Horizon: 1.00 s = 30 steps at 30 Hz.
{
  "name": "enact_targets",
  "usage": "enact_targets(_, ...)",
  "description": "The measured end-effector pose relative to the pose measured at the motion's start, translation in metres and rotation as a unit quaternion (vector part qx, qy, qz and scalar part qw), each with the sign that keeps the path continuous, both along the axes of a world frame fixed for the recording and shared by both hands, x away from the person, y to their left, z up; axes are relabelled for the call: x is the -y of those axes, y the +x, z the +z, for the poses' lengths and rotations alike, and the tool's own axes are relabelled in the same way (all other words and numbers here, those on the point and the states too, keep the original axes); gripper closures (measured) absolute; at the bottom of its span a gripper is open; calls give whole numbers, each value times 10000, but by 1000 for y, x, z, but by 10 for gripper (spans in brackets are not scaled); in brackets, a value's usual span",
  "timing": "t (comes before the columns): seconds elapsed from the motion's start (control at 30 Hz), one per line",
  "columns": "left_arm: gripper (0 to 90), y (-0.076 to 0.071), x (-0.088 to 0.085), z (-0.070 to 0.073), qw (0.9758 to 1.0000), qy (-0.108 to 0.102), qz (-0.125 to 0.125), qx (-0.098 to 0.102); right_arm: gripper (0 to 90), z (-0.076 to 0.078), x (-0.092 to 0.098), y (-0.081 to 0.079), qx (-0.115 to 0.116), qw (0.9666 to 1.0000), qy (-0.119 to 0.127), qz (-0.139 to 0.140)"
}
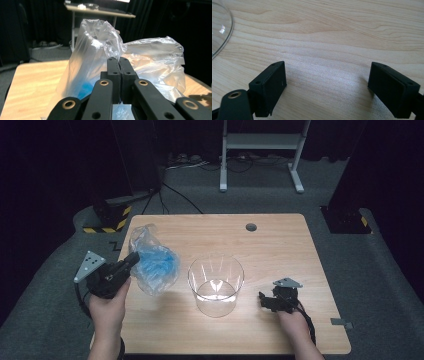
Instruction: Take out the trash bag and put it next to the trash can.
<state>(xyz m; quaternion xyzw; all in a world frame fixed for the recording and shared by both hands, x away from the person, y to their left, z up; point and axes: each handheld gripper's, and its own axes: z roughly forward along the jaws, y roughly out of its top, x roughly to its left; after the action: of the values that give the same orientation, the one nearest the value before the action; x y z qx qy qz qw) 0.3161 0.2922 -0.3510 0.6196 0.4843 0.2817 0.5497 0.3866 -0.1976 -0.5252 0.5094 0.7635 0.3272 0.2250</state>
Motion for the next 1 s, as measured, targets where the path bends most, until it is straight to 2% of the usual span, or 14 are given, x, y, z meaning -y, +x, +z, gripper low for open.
enact_targets(0.1,884,11,-4,-18,9998,-20,-6,-181,149,0,0,0,9,10000,-12,23)
enact_targets(0.3,883,24,0,-39,9992,129,-15,-384,148,0,0,1,0,10000,-1,27)
enact_targets(0.4,883,30,4,-43,9990,214,-17,-387,148,0,0,1,1,10000,-2,28)
enact_targets(0.5,882,42,16,-50,9984,478,-57,-296,148,0,0,0,13,10000,-22,24)
enact_targets(0.53,882,42,16,-50,9984,478,-57,-296,148,0,0,0,13,10000,-22,24)
enact_targets(0.57,881,47,26,-56,9972,690,-83,-261,148,0,0,0,26,10000,-21,7)
enact_targets(0.6,880,47,26,-56,9972,690,-83,-261,148,0,0,0,26,10000,-21,7)
enact_targets(0.67,881,53,37,-65,9962,847,16,-213,149,0,0,0,18,10000,-13,-5)
enact_targets(0.7,882,61,44,-74,9962,813,163,-280,150,0,0,0,20,10000,-15,-5)
enact_targets(0.77,882,65,48,-79,9960,824,140,-313,150,0,-1,-1,18,10000,-10,-11)
enact_targets(0.83,882,74,67,-94,9935,1050,-42,-448,150,0,-1,-1,19,10000,-9,-17)
enact_targets(0.87,880,74,67,-94,9935,1050,-42,-448,150,0,-1,-1,19,10000,-9,-17)
enact_targets(0.93,877,75,79,-101,9913,1158,-231,-580,150,0,-1,-2,9,10000,-12,-22)
enact_targets(1.0,868,75,81,-101,9908,1188,-268,-583,150,0,0,-3,5,10000,-8,-16)
